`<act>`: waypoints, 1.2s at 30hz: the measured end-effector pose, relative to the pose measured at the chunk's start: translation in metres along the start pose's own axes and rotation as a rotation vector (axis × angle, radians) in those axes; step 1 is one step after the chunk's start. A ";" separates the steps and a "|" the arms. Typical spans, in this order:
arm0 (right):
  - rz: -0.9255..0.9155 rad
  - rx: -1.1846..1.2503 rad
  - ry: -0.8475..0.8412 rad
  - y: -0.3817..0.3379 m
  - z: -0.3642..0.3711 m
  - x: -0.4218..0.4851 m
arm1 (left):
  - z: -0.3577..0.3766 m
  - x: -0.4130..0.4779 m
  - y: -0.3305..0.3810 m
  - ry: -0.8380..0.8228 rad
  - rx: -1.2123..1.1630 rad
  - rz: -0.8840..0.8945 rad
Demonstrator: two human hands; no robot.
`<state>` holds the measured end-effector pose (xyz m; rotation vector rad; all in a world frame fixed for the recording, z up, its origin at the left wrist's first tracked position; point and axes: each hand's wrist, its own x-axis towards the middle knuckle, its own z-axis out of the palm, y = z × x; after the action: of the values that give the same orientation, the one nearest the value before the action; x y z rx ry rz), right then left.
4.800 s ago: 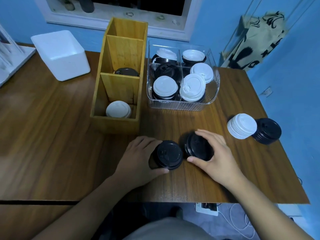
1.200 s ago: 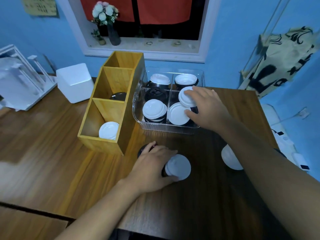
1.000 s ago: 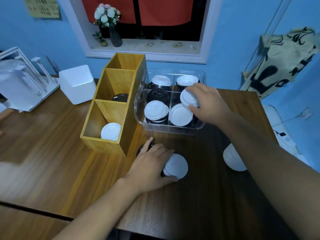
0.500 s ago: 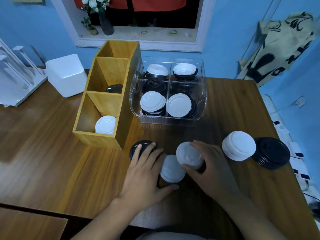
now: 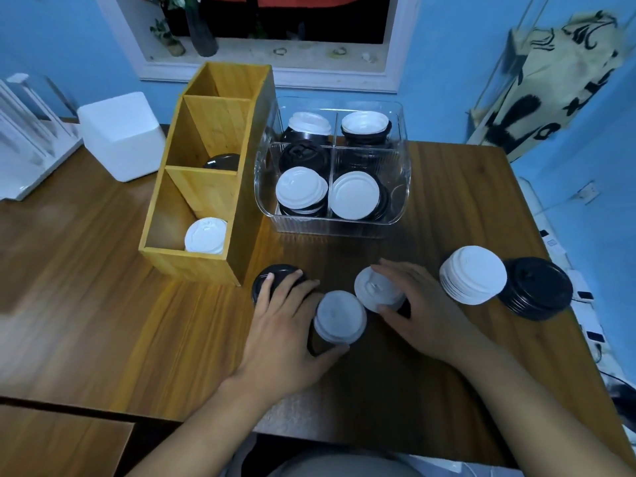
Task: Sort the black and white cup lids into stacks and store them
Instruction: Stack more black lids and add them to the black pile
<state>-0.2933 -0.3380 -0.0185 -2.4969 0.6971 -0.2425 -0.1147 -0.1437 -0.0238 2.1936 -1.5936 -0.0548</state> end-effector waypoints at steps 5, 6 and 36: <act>0.100 0.042 0.110 -0.018 -0.004 0.001 | -0.003 -0.002 -0.002 0.032 -0.039 0.000; 0.067 0.042 0.119 -0.025 0.000 -0.001 | -0.002 -0.001 -0.003 0.031 -0.033 -0.004; 0.089 0.058 -0.150 -0.050 0.023 0.014 | 0.001 -0.002 -0.012 -0.033 0.066 0.062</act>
<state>-0.2528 -0.2989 -0.0102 -2.3939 0.7261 -0.0421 -0.1051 -0.1389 -0.0300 2.2017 -1.7033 -0.0197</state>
